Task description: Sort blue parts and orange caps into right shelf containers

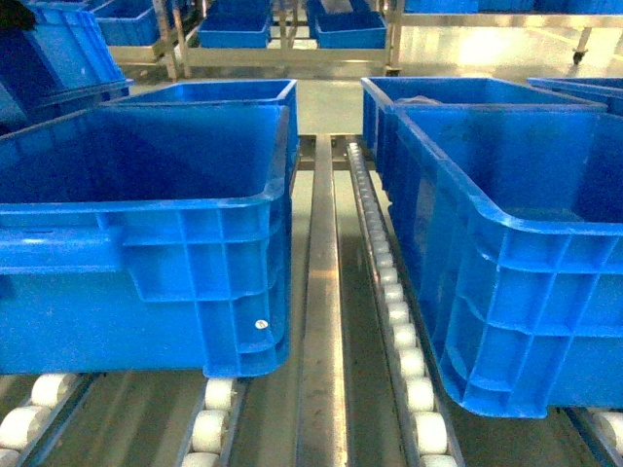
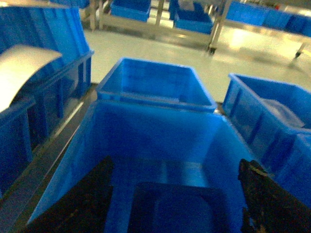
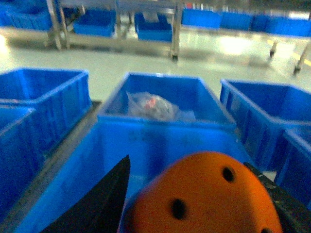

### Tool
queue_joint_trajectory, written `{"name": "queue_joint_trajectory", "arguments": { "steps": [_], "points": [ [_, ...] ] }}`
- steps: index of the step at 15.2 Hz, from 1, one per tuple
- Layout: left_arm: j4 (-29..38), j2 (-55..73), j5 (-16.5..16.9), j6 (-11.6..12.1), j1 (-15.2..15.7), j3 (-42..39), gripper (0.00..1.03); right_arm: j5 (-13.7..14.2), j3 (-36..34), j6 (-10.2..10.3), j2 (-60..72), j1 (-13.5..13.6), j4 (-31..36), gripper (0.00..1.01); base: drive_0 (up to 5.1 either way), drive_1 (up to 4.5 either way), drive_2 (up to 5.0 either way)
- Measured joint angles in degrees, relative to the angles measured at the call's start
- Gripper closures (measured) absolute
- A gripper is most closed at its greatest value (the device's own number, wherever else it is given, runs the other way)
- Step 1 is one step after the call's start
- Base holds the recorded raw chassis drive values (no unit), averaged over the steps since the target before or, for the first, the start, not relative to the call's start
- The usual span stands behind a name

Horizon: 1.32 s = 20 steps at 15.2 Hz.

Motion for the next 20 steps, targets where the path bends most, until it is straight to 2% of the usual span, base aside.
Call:
{"name": "queue_joint_trajectory", "arguments": {
  "steps": [1, 2, 3, 4, 5, 6, 7, 9, 11, 12, 15, 20],
  "points": [
    [-0.6, 2.5, -0.3, -0.1, 0.0, 2.0, 0.24, 1.2, 2.4, 0.0, 3.2, 0.0, -1.7, 0.29, 0.0, 0.00, 0.0],
    [-1.8, 3.8, -2.6, 1.0, -0.2, 3.9, 0.12, 6.5, 5.4, -1.6, 6.6, 0.5, -5.6, 0.16, 0.0, 0.00, 0.0],
    [-1.2, 1.9, -3.5, 2.1, -0.4, 4.3, 0.03, 9.2, 5.5, -2.8, 6.3, 0.7, -5.6, 0.02, 0.0, 0.00, 0.0],
    [-0.7, 0.7, -3.6, 2.4, -0.4, 5.5, 0.05, 9.5, 6.0, -3.3, 5.3, 0.7, -5.2, 0.04, 0.0, 0.00, 0.0],
    [2.9, 0.4, -2.9, 4.0, -0.6, 4.5, 0.11, 6.6, 5.4, -2.7, 4.9, 0.2, -0.8, 0.07, 0.0, 0.00, 0.0],
    [6.5, -2.3, -2.4, 5.7, -0.8, -2.1, 0.26, -0.1, -0.1, 0.0, 2.6, -0.5, 5.8, 0.22, 0.0, 0.00, 0.0],
    [9.0, -5.2, -2.3, 6.6, -0.8, -8.3, 0.38, -2.1, -6.4, 1.4, -0.7, -0.5, 8.8, 0.35, 0.0, 0.00, 0.0],
    [13.6, -11.6, -2.2, 7.0, -1.0, -18.8, 0.67, -2.4, -16.6, 2.3, -6.7, -0.5, 12.8, 0.65, 0.0, 0.00, 0.0],
    [15.6, -16.1, -2.2, 7.1, -1.0, -26.1, 0.93, -2.4, -23.8, 2.4, -11.6, -0.5, 14.3, 0.90, 0.0, 0.00, 0.0],
    [16.0, -18.4, -2.3, 7.1, -1.0, -29.5, 1.01, -2.4, -26.9, 2.6, -14.0, -0.5, 14.7, 0.99, 0.0, 0.00, 0.0],
    [16.1, -26.1, -2.2, 7.1, -1.0, -36.9, 1.01, -2.4, -34.2, 2.6, -21.9, -0.5, 14.1, 0.99, 0.0, 0.00, 0.0],
    [10.9, -38.2, -2.2, 7.1, -1.0, -44.0, 1.01, -2.4, -41.1, 2.6, -34.6, -0.5, 8.2, 0.99, 0.0, 0.00, 0.0]
  ]
}}
